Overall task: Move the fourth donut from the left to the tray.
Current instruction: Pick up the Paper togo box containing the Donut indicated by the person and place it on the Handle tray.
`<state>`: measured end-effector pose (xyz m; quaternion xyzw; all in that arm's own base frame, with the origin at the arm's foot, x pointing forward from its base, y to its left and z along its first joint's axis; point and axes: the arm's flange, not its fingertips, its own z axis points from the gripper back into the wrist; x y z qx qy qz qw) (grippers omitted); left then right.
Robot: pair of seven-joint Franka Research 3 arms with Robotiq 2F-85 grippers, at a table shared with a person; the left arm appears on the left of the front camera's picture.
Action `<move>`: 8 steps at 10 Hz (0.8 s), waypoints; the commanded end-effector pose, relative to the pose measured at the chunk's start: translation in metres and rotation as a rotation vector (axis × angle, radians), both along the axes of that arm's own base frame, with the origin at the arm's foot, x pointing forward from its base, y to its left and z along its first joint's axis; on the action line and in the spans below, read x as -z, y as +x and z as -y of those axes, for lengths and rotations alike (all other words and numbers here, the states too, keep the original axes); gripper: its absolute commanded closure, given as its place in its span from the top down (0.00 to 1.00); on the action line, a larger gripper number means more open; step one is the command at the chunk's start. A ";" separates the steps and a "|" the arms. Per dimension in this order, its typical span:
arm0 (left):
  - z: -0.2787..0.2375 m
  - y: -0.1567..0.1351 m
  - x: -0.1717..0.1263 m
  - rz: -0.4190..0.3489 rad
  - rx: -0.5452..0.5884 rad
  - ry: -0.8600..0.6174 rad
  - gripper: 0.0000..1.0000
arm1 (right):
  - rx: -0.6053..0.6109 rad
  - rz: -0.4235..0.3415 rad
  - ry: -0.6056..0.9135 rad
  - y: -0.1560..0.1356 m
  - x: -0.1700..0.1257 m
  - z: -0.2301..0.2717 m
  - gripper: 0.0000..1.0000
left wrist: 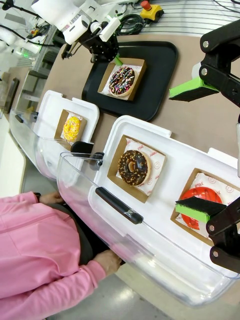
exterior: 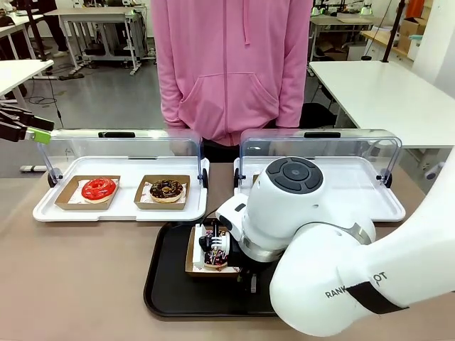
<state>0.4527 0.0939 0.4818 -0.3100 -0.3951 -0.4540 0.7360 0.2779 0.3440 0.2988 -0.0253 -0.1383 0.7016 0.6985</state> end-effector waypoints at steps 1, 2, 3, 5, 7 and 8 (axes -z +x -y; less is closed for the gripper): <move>0.001 -0.001 -0.001 -0.001 0.002 -0.008 1.00 | 0.009 0.010 0.027 -0.043 0.012 0.061 0.57; 0.001 -0.001 -0.001 -0.001 0.002 -0.008 1.00 | 0.015 0.007 0.035 -0.043 0.006 0.062 1.00; 0.001 -0.001 -0.001 -0.001 0.002 -0.008 1.00 | 0.018 0.008 0.050 -0.044 -0.005 0.064 0.61; 0.001 -0.001 -0.001 -0.001 0.002 -0.008 1.00 | 0.000 0.001 0.089 -0.052 -0.031 0.069 1.00; 0.001 -0.001 -0.001 -0.001 0.002 -0.008 1.00 | -0.007 0.009 0.100 -0.056 -0.052 0.072 1.00; 0.001 -0.001 -0.001 -0.001 0.002 -0.008 1.00 | -0.012 0.009 0.104 -0.057 -0.062 0.073 1.00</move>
